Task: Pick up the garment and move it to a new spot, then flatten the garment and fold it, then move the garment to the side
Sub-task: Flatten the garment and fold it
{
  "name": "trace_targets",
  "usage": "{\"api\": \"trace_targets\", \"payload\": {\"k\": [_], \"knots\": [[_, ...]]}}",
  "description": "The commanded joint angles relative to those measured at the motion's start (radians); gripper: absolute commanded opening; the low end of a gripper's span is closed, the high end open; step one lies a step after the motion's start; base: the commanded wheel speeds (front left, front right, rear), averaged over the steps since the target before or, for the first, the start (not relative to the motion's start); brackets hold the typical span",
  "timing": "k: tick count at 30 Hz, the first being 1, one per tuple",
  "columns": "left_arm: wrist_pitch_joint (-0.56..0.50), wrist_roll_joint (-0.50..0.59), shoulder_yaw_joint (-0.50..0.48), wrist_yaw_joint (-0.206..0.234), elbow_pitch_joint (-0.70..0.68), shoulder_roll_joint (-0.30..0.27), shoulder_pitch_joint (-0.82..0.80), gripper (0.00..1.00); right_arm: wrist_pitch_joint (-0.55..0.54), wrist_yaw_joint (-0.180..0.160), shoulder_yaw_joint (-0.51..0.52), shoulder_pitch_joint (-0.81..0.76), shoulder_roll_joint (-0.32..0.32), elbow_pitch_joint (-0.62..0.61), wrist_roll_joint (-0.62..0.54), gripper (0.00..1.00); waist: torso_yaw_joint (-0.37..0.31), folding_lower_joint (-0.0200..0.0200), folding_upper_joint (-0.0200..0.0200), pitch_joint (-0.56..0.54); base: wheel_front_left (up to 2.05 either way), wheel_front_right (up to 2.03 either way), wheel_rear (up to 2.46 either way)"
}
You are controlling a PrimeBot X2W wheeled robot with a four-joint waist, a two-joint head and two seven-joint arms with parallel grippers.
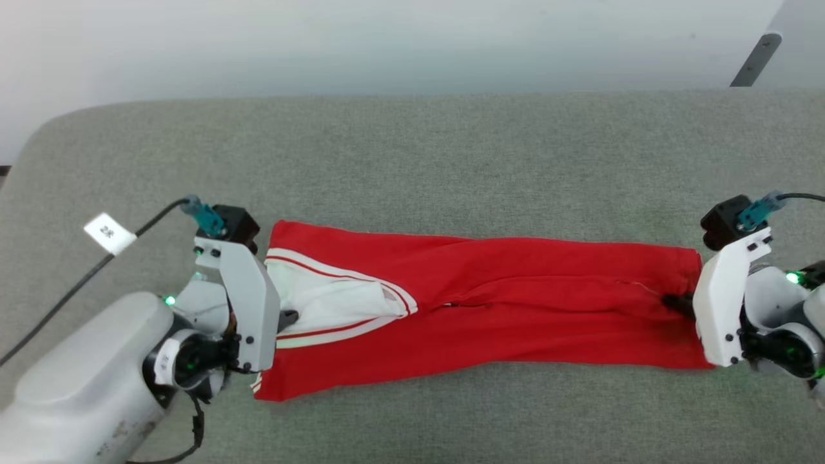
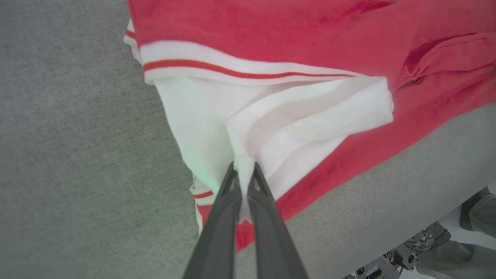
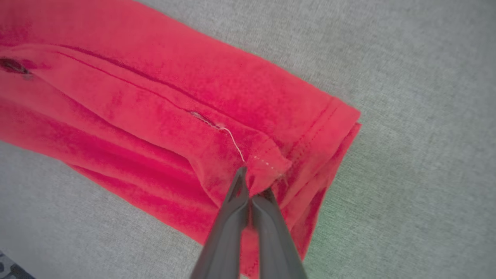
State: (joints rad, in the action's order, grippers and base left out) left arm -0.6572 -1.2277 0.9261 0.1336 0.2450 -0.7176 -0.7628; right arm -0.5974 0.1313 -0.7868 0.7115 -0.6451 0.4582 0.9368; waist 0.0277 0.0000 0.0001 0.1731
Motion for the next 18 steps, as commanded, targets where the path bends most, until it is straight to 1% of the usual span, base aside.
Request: {"api": "trace_targets", "payload": {"k": [1,3,6,7,8,9,10,11,12,13,15,17,18], "knots": [[0.005,-0.007,-0.002,0.004,0.011,0.01,0.014,0.0,-0.005,-0.001,0.005,-0.01,0.01,0.006,0.011,0.0,-0.004,0.0,-0.0001,0.004,0.0,0.0,0.0],[0.002,-0.006,0.005,-0.002,0.035,0.018,0.019,0.0,-0.015,-0.001,0.012,-0.008,0.026,0.021,0.007,0.0,-0.008,0.0,-0.0001,0.006,0.0,0.0,0.0],[0.004,-0.022,0.003,-0.018,0.079,0.045,0.017,0.0,-0.025,-0.001,0.021,0.002,0.05,0.045,0.005,0.0,-0.013,0.0,-0.0001,0.013,0.0,0.0,0.0],[0.005,-0.02,0.005,-0.023,0.092,0.048,0.011,0.09,-0.024,-0.001,0.023,0.006,0.055,0.05,0.004,0.0,-0.014,0.0,-0.0001,0.015,0.0,0.0,0.0],[0.008,-0.018,0.005,-0.027,0.107,0.052,0.005,0.26,-0.025,-0.001,0.026,0.01,0.06,0.056,0.002,0.0,-0.015,0.0,-0.0001,0.017,0.0,0.0,0.0],[0.01,-0.013,0.006,-0.031,0.119,0.057,-0.003,0.35,-0.028,-0.001,0.027,0.012,0.065,0.061,0.0,0.0,-0.015,0.0,-0.0001,0.019,0.0,0.0,0.0],[0.016,-0.008,0.006,-0.037,0.131,0.061,-0.01,0.58,-0.029,-0.001,0.03,0.015,0.071,0.066,0.0,0.06,-0.017,0.0,-0.0001,0.021,0.0,0.0,0.0],[0.018,-0.006,0.006,-0.039,0.142,0.066,-0.014,0.91,-0.031,-0.001,0.034,0.018,0.076,0.072,0.0,0.2,-0.018,0.0,-0.0001,0.022,0.0,0.0,0.0],[0.02,-0.004,0.006,-0.045,0.152,0.07,-0.017,1.0,-0.034,-0.001,0.037,0.019,0.079,0.077,0.001,0.29,-0.017,0.0,-0.0001,0.023,0.0,0.0,0.0],[0.021,0.0,0.008,-0.047,0.161,0.072,-0.022,1.0,-0.037,-0.001,0.038,0.022,0.081,0.081,0.0,0.34,-0.018,0.0,-0.0001,0.023,0.0,0.0,0.0],[0.023,0.001,0.006,-0.053,0.177,0.073,-0.034,1.0,-0.042,-0.001,0.043,0.032,0.085,0.087,-0.003,0.48,-0.018,0.0,-0.0001,0.022,0.0,0.0,0.0],[0.029,0.009,0.006,-0.057,0.184,0.073,-0.041,1.0,-0.046,-0.001,0.049,0.04,0.09,0.091,-0.007,0.92,-0.019,0.0,-0.0001,0.02,0.0,0.0,0.0],[0.03,0.008,0.005,-0.058,0.188,0.073,-0.043,1.0,-0.047,-0.001,0.053,0.042,0.09,0.093,-0.011,1.0,-0.019,0.0,-0.0001,0.02,0.0,0.0,0.0]]}}
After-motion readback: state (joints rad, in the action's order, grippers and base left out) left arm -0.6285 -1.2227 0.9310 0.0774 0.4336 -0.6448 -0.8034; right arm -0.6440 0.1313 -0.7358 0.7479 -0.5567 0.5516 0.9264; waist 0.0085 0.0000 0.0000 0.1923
